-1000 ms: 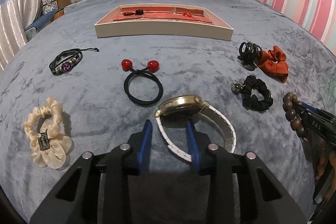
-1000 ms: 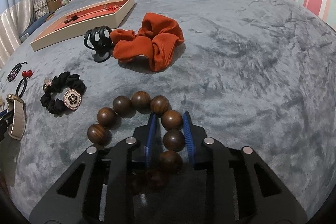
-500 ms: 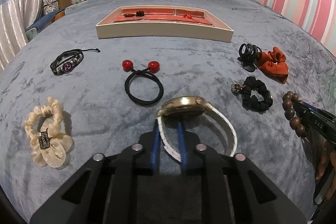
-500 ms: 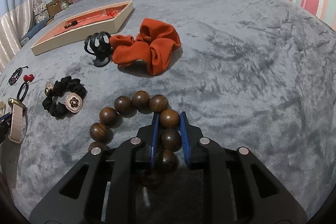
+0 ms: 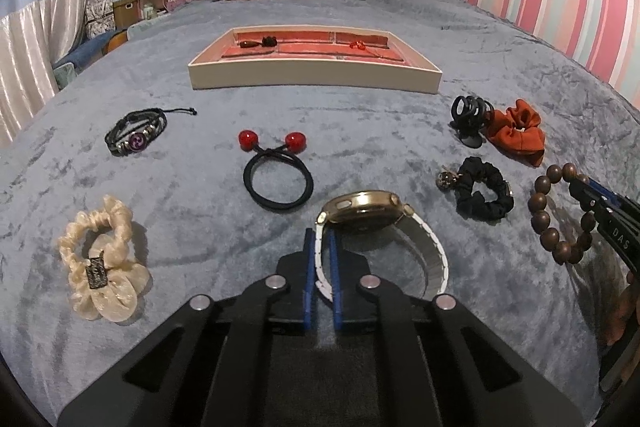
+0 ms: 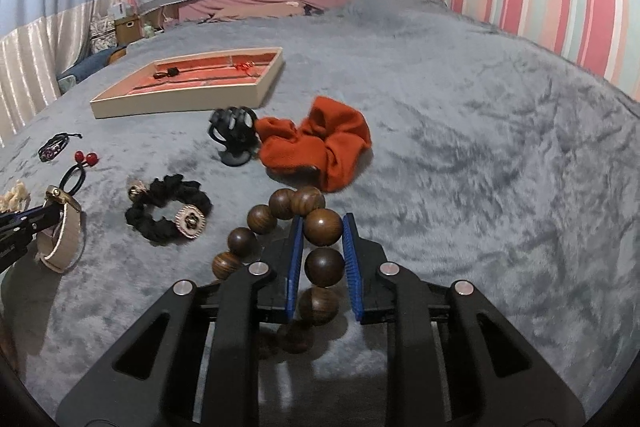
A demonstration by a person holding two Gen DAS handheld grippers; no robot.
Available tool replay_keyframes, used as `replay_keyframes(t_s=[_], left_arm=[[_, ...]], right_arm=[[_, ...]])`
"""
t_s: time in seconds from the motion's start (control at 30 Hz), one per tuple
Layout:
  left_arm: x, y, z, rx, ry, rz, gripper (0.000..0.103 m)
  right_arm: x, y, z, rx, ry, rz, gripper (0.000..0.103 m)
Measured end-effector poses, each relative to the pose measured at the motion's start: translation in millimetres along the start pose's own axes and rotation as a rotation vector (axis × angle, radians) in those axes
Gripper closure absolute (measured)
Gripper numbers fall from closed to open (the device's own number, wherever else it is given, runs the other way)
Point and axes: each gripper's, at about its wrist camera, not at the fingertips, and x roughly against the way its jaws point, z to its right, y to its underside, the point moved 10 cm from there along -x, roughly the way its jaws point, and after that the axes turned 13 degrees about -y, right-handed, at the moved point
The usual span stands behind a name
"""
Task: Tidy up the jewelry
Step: 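Carry the watch toward tray with left tool while right tool carries bead bracelet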
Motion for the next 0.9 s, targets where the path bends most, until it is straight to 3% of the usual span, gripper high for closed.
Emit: replay_keyframes(t_s=[0.67, 0.9], left_arm=[[19, -21, -15, 0.028, -0.042, 0.092, 0.097], [23, -44, -25, 0.044, -0.046, 0.118, 0.097]], right_arm=[[8, -20, -25, 0.041, -0.036, 0.042, 0.083], [7, -40, -36, 0.05, -0.051, 0.064, 0.083]])
